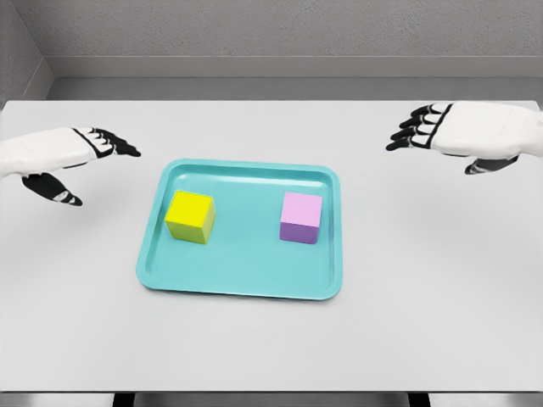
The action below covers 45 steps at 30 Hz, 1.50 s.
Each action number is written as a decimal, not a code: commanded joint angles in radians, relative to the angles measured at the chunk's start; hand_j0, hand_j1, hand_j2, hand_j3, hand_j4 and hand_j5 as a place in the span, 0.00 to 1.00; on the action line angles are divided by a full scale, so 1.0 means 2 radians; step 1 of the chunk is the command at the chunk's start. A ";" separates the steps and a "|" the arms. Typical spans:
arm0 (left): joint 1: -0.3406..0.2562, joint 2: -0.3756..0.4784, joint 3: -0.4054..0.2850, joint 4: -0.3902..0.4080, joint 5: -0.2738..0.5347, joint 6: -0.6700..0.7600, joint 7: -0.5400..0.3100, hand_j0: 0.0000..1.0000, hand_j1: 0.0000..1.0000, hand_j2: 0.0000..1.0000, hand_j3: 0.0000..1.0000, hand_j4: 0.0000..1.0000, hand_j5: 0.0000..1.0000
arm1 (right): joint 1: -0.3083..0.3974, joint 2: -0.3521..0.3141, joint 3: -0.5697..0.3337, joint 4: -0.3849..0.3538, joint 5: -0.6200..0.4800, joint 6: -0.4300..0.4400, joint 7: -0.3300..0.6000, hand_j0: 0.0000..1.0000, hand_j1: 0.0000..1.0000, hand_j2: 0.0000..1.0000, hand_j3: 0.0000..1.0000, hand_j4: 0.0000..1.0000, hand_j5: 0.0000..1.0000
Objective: Push two cubes
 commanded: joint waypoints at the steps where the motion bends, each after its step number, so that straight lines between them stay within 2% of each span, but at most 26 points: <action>1: 0.000 0.000 -0.001 -0.002 0.003 0.001 -0.001 1.00 1.00 1.00 1.00 1.00 1.00 | -0.001 0.001 0.001 -0.005 -0.004 0.001 0.000 1.00 1.00 1.00 1.00 1.00 1.00; 2: 0.000 0.000 -0.001 -0.002 0.002 0.001 -0.002 0.98 0.98 0.98 0.98 0.98 0.98 | -0.005 0.002 0.001 -0.006 -0.004 0.001 0.000 1.00 1.00 1.00 1.00 1.00 1.00; 3: 0.000 -0.001 -0.001 -0.002 0.002 0.001 -0.013 0.82 0.82 0.82 0.82 0.82 0.82 | -0.006 0.010 0.001 -0.003 -0.007 0.001 0.000 1.00 1.00 1.00 1.00 1.00 1.00; 4: 0.000 0.000 -0.001 -0.002 0.002 0.001 -0.036 0.52 0.52 0.52 0.52 0.52 0.52 | -0.007 0.003 -0.003 -0.003 -0.007 0.001 0.000 1.00 1.00 1.00 1.00 1.00 1.00; 5: 0.001 -0.002 -0.003 -0.002 0.002 0.001 -0.066 0.17 0.17 0.17 0.17 0.17 0.17 | -0.005 0.001 0.001 -0.003 -0.006 0.001 0.000 1.00 1.00 1.00 1.00 1.00 1.00; 6: -0.001 -0.005 -0.019 -0.002 0.002 0.001 -0.067 0.07 0.07 0.07 0.07 0.07 0.07 | -0.005 0.000 0.002 -0.006 -0.004 0.001 0.000 0.75 0.75 0.75 0.75 0.75 0.75; 7: -0.001 -0.013 -0.020 -0.002 0.002 0.001 -0.067 0.02 0.02 0.02 0.02 0.02 0.02 | -0.005 -0.009 0.004 -0.019 -0.006 0.001 0.000 0.35 0.35 0.35 0.35 0.35 0.35; 9: -0.008 -0.024 -0.022 0.011 -0.018 0.001 -0.067 0.00 0.00 0.00 0.00 0.00 0.00 | -0.006 -0.010 0.044 -0.032 -0.005 0.001 0.000 0.00 0.00 0.00 0.00 0.00 0.00; 13: -0.022 -0.028 -0.022 0.001 -0.018 0.001 -0.067 0.00 0.00 0.00 0.00 0.00 0.00 | -0.008 -0.009 0.076 -0.032 0.001 0.001 0.000 0.00 0.00 0.00 0.00 0.00 0.00; 15: -0.023 -0.041 -0.023 -0.009 -0.020 0.001 -0.067 0.00 0.00 0.00 0.00 0.00 0.00 | -0.010 -0.007 0.096 -0.032 0.022 0.001 0.000 0.00 0.00 0.00 0.00 0.00 0.00; 19: -0.027 -0.045 -0.030 -0.013 -0.021 0.001 -0.067 0.00 0.00 0.00 0.00 0.00 0.00 | -0.013 0.012 0.129 -0.032 0.049 0.001 0.000 0.00 0.00 0.00 0.00 0.00 0.00; 23: -0.028 -0.063 -0.030 -0.020 -0.027 0.001 -0.067 0.00 0.00 0.00 0.00 0.00 0.00 | -0.013 0.027 0.135 -0.037 0.062 0.001 0.000 0.01 0.01 0.01 0.01 0.01 0.01; 25: -0.028 -0.077 -0.033 -0.020 -0.052 0.001 -0.067 0.00 0.00 0.00 0.00 0.00 0.00 | -0.018 0.035 0.136 -0.037 0.062 0.001 0.000 0.02 0.02 0.02 0.02 0.02 0.02; 30: -0.029 -0.088 -0.036 -0.019 -0.076 0.001 -0.067 0.00 0.00 0.00 0.00 0.00 0.00 | -0.031 0.048 0.152 -0.036 0.067 0.001 0.000 0.05 0.05 0.05 0.05 0.05 0.05; 32: -0.029 -0.110 -0.040 -0.002 -0.121 0.001 -0.067 0.00 0.00 0.00 0.00 0.00 0.00 | -0.035 0.054 0.152 -0.035 0.068 0.001 0.000 0.05 0.05 0.05 0.05 0.05 0.05; 33: -0.033 -0.112 -0.037 0.011 -0.122 0.001 -0.067 0.00 0.00 0.00 0.00 0.00 0.00 | -0.035 0.056 0.152 -0.035 0.071 0.001 0.000 0.06 0.06 0.06 0.06 0.06 0.06; 37: -0.035 -0.113 -0.037 0.011 -0.121 0.001 -0.067 0.00 0.00 0.00 0.00 0.00 0.00 | -0.050 0.074 0.181 -0.035 0.074 0.001 0.000 0.06 0.06 0.06 0.06 0.06 0.06; 45: -0.034 -0.120 -0.040 0.010 -0.122 0.001 -0.067 0.00 0.00 0.00 0.00 0.00 0.00 | -0.061 0.090 0.188 -0.031 0.074 0.001 0.000 0.09 0.09 0.09 0.09 0.09 0.09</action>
